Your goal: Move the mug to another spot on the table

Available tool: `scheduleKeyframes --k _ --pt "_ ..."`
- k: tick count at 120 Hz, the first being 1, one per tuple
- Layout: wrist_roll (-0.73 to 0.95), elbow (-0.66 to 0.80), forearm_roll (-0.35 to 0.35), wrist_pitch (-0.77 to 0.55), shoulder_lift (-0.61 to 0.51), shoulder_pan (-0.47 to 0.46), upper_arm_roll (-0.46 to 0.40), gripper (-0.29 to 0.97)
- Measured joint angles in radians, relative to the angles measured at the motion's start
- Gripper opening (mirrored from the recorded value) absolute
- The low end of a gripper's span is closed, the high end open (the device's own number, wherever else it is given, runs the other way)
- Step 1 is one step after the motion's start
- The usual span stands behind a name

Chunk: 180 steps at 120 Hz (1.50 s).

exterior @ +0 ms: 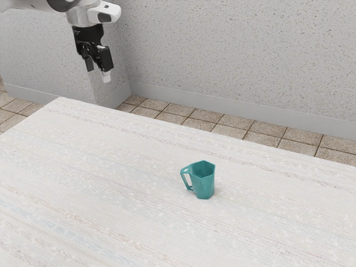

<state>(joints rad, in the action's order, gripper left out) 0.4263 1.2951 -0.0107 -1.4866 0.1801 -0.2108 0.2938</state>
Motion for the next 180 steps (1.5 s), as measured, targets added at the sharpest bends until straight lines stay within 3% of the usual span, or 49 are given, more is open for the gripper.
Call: scheduleKeyframes --k 31,44,60,87,113,149,161,180 --pt "-0.037 0.0 0.018 0.003 -0.003 0.02 -0.006 0.68" --pt "-0.045 0.01 0.021 -0.014 0.002 0.022 -0.07 0.68" --pt "-0.022 0.095 0.034 -0.144 0.004 0.018 -0.164 0.68" --pt "0.08 0.258 0.187 -0.444 0.079 0.017 -0.223 0.67" --pt "0.185 0.301 0.272 -0.604 0.163 0.018 -0.247 0.66" --pt "0.454 0.487 0.572 -0.785 0.184 0.024 -0.245 0.62" --pt "0.577 0.519 0.604 -0.812 0.181 0.031 -0.239 0.64" --pt "0.752 0.576 0.564 -0.863 0.179 0.039 -0.238 0.65"
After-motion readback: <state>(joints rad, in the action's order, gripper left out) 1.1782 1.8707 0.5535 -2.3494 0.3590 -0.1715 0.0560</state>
